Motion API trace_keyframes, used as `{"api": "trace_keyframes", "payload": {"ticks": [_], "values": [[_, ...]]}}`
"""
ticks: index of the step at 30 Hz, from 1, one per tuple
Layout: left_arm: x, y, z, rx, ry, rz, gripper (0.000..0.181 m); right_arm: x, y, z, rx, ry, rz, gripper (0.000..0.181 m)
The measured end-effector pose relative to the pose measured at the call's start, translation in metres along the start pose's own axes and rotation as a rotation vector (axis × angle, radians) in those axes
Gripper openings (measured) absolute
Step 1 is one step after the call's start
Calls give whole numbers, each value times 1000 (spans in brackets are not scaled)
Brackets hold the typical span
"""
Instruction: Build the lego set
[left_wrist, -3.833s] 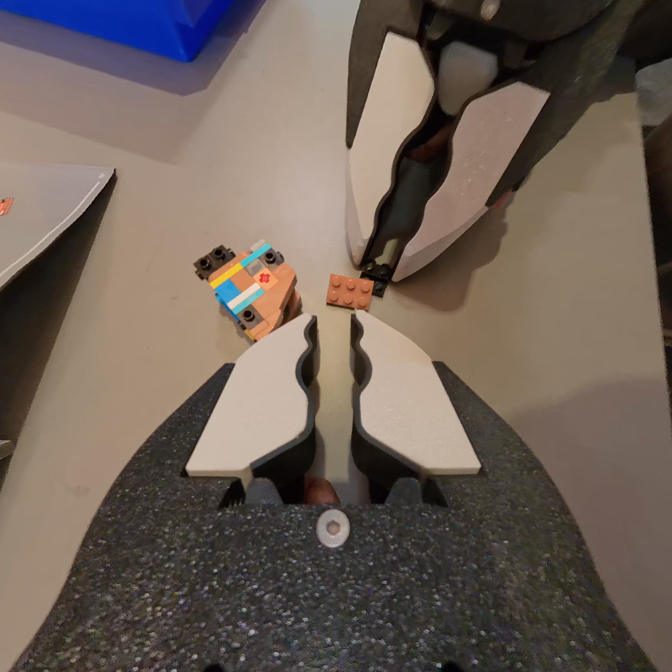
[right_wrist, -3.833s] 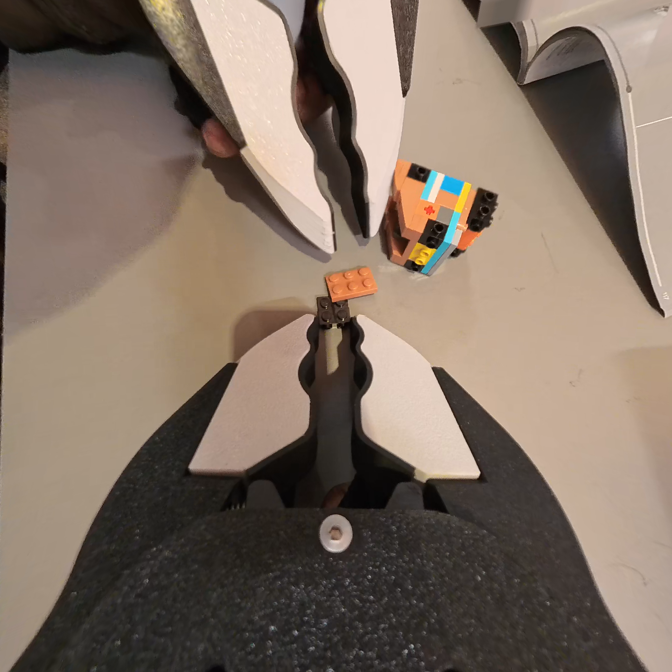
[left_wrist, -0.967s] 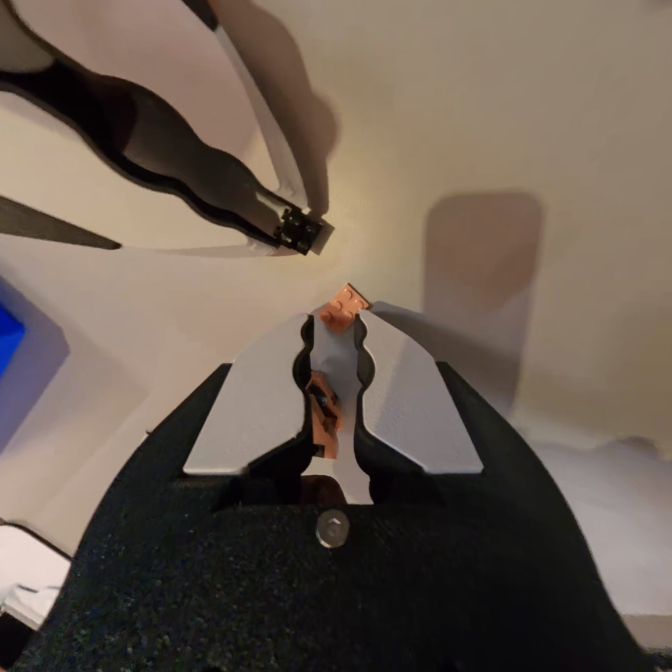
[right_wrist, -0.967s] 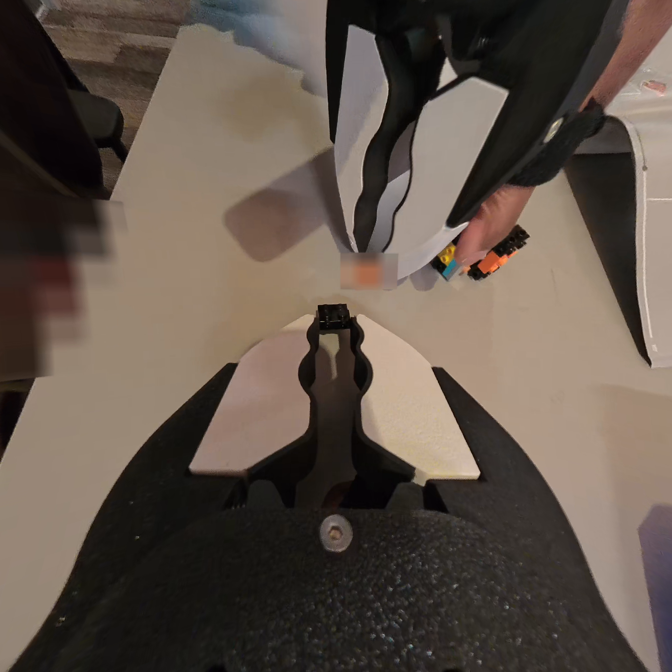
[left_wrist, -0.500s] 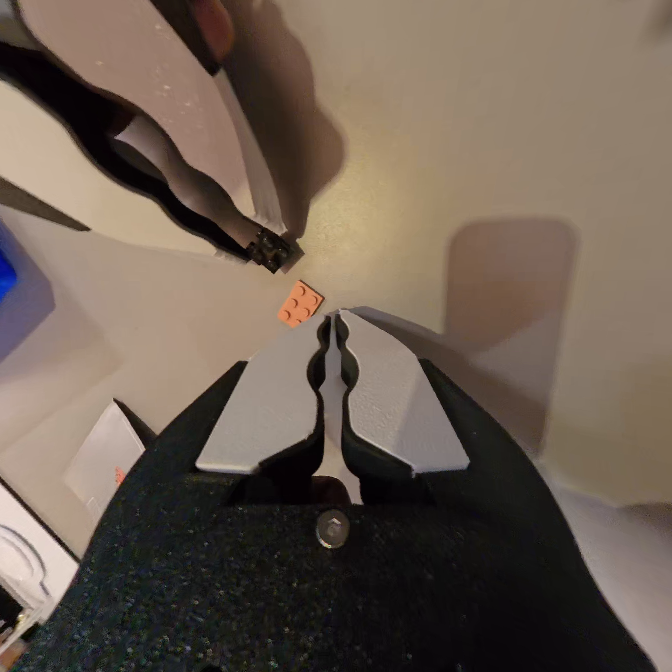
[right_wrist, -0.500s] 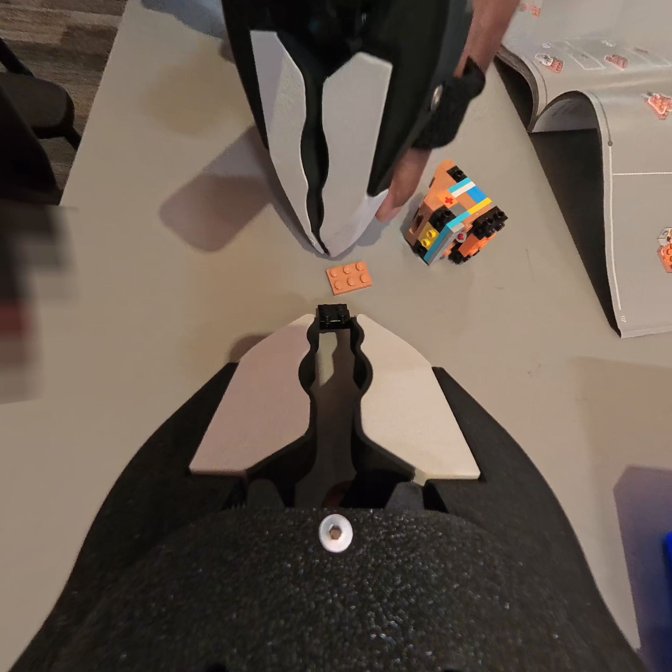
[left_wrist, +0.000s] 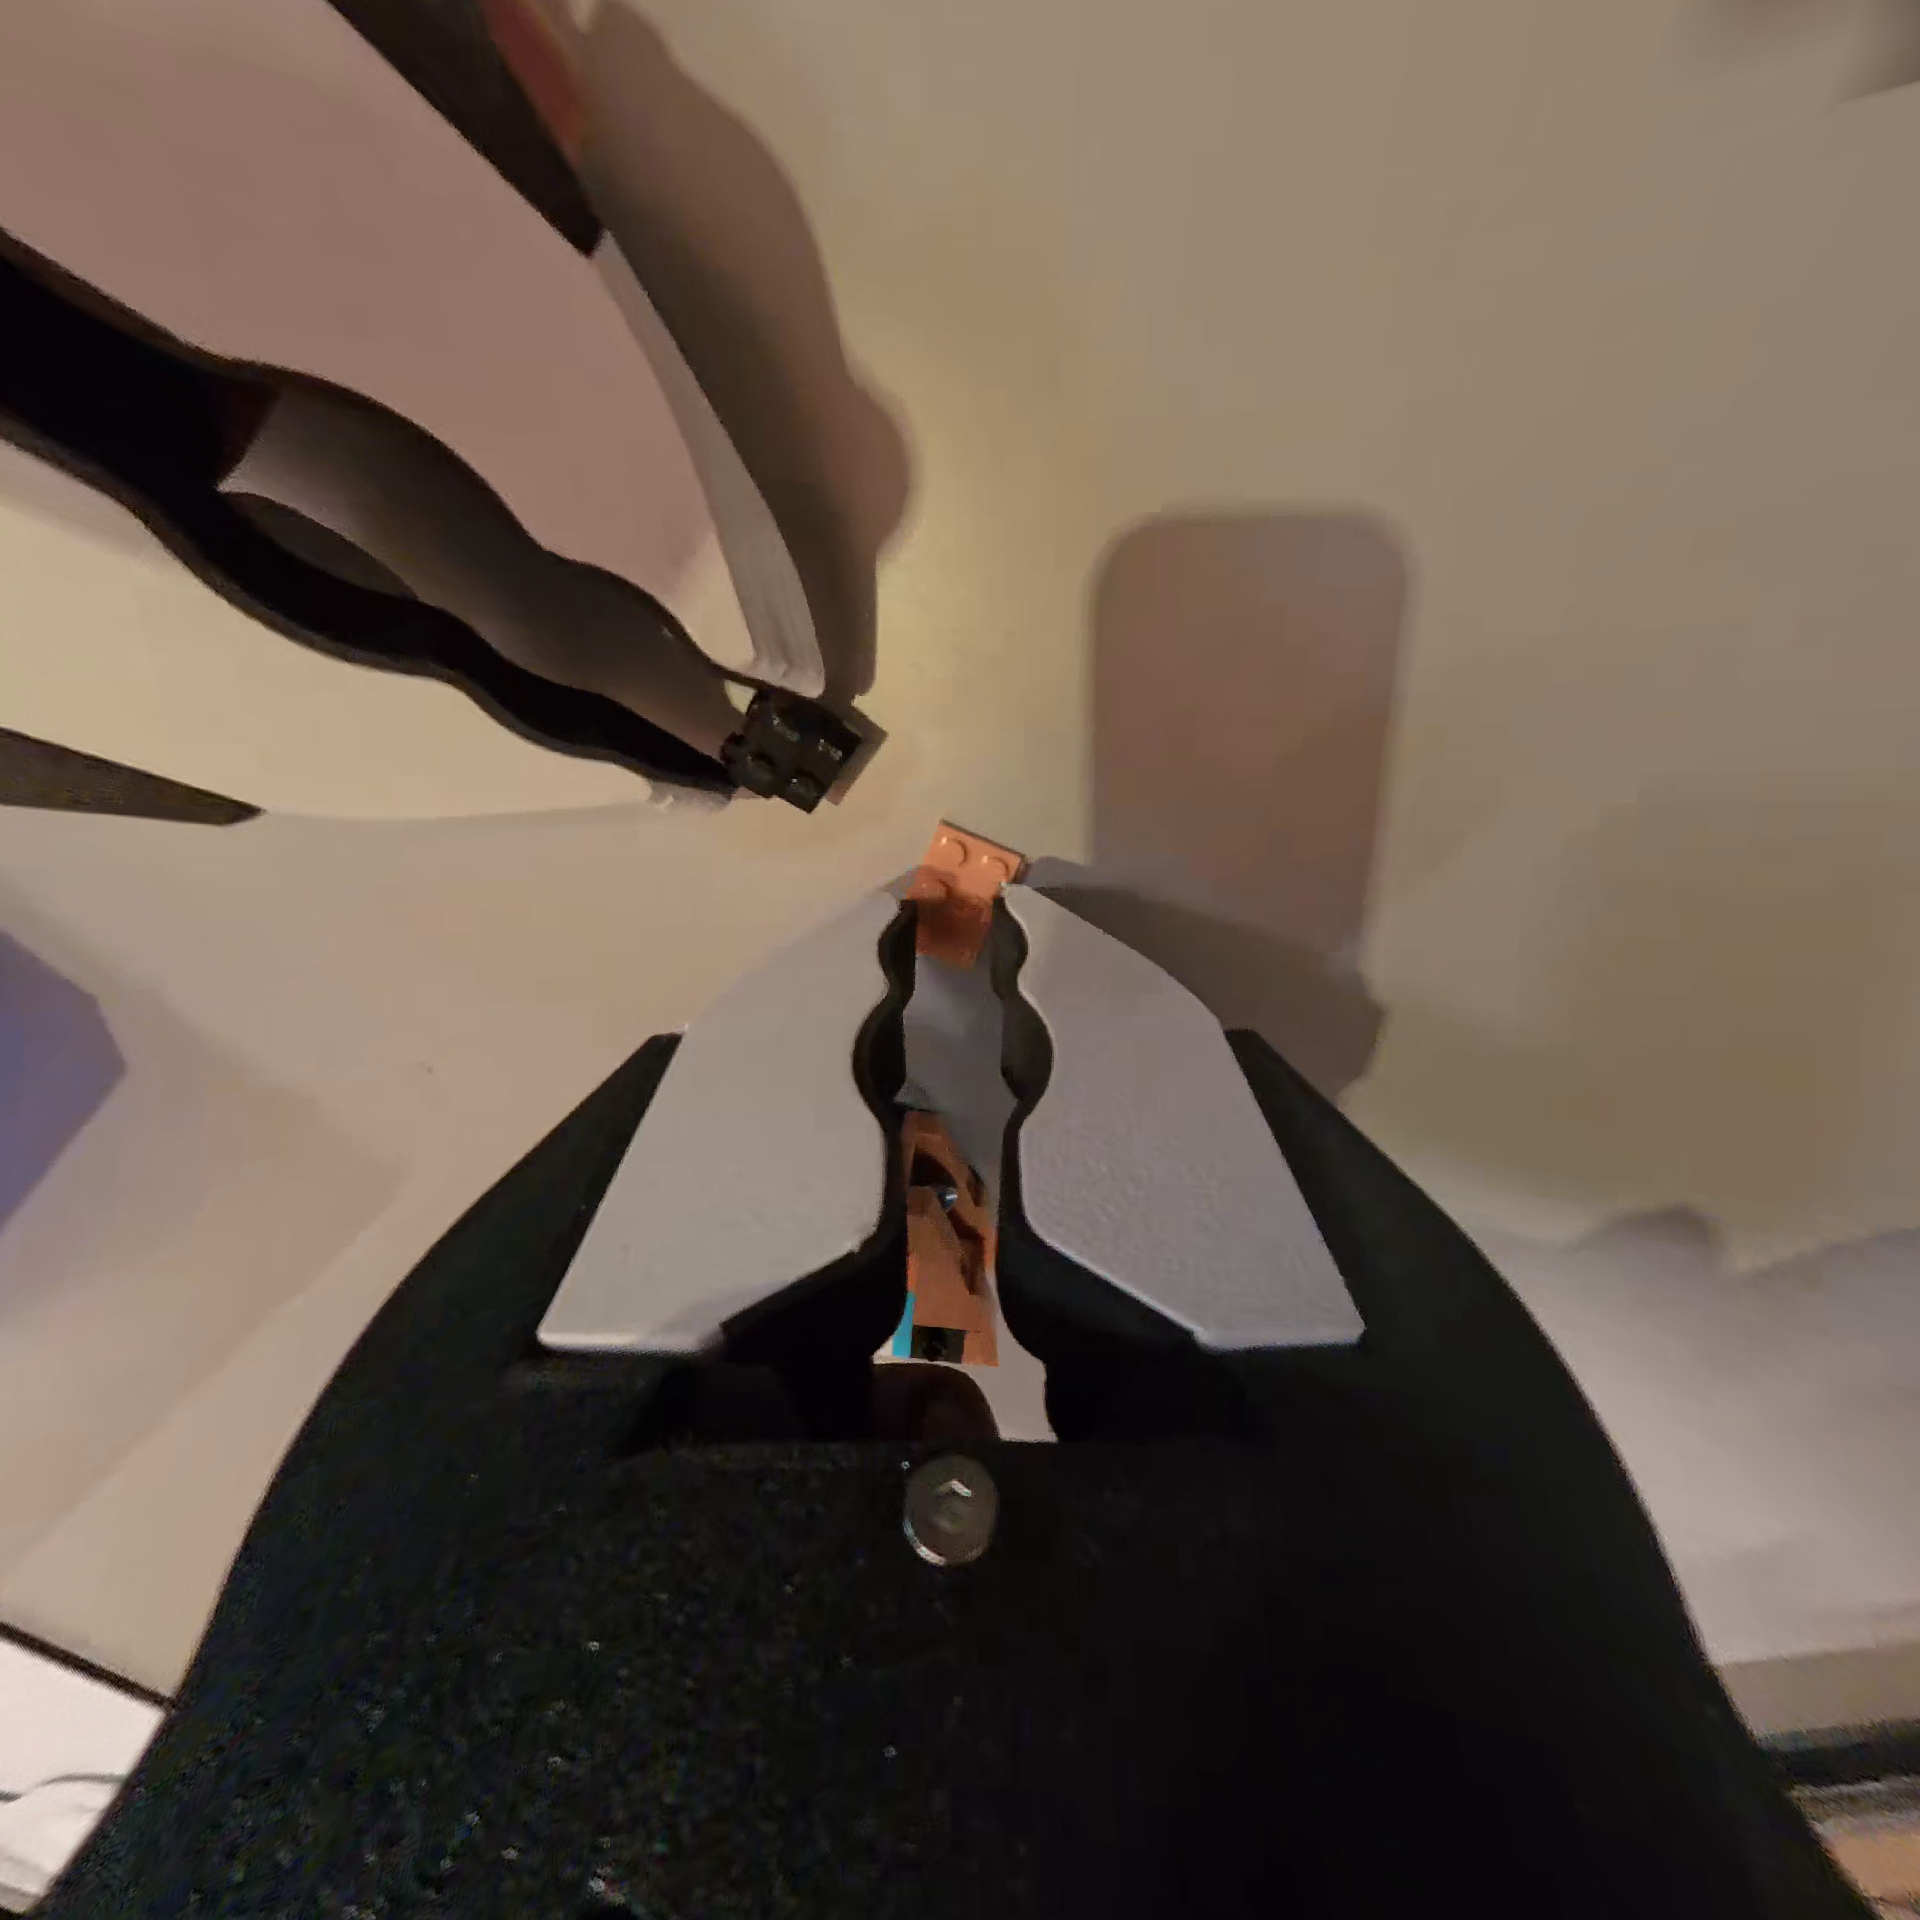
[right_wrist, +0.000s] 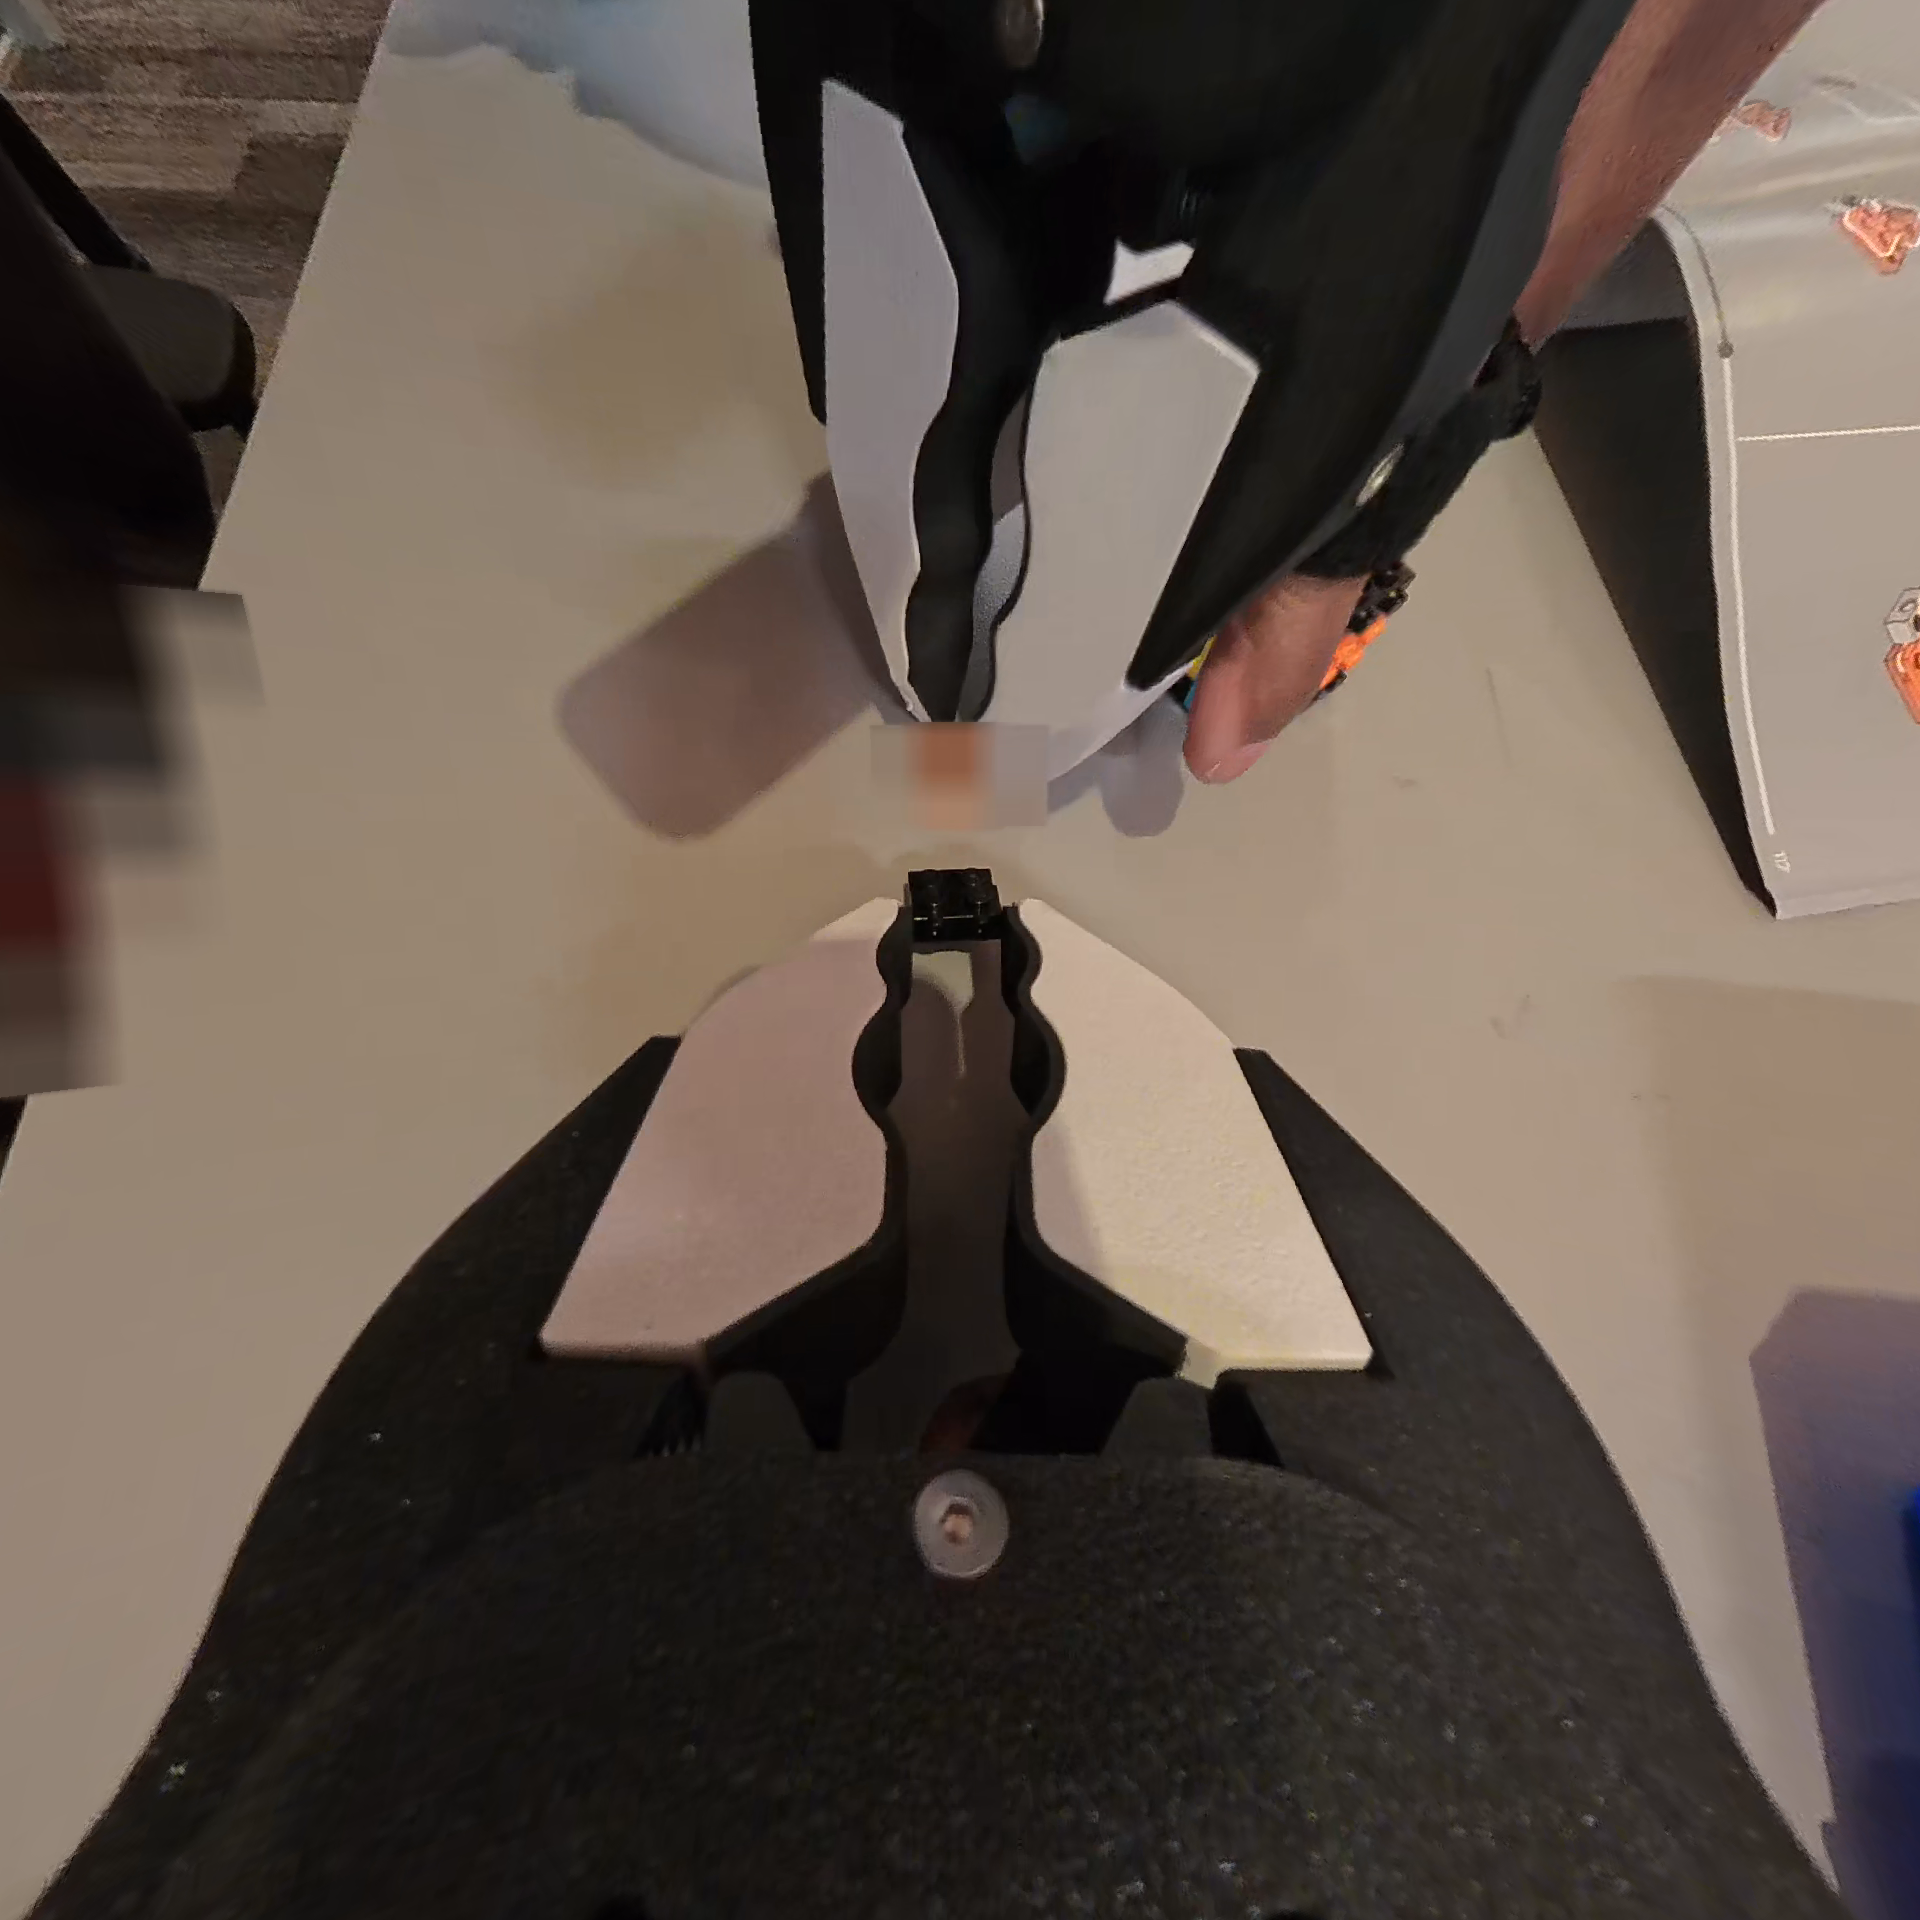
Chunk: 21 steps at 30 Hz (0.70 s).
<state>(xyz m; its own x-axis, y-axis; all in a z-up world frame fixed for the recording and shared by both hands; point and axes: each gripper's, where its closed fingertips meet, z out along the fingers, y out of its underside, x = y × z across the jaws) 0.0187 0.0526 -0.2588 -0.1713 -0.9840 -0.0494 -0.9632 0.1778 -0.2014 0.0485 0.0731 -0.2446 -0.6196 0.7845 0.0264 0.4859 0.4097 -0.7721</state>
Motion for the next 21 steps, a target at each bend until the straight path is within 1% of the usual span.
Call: {"api": "trace_keyframes", "payload": {"ticks": [4, 5, 6, 8, 10, 13, 16, 21], "values": [[0, -1, 1, -7, -41, -26, 11, 0, 1, 0, -5, 6, -2, 16], [1, -1, 1, -5, -55, -52, 10, 0, 1, 1, -7, 10, -3, 16], [2, -2, 1, 3, -63, -88, 2, 0, 1, 1, -8, 14, -3, 15], [3, -4, 1, 20, -89, -164, 0, 1, 1, 1, -10, 18, -4, 16], [3, -4, 0, 45, -131, -208, 0, 1, 1, 1, -10, 19, -3, 15], [5, -9, -7, 116, -149, -251, 4, 0, 1, 1, -14, 14, -4, 16], [2, -8, -13, 134, -146, -234, 11, 1, 1, 1, -11, 8, 3, 16], [2, -2, -5, 64, -25, -139, 17, 1, 0, 0, -1, -4, 14, 15]]}}
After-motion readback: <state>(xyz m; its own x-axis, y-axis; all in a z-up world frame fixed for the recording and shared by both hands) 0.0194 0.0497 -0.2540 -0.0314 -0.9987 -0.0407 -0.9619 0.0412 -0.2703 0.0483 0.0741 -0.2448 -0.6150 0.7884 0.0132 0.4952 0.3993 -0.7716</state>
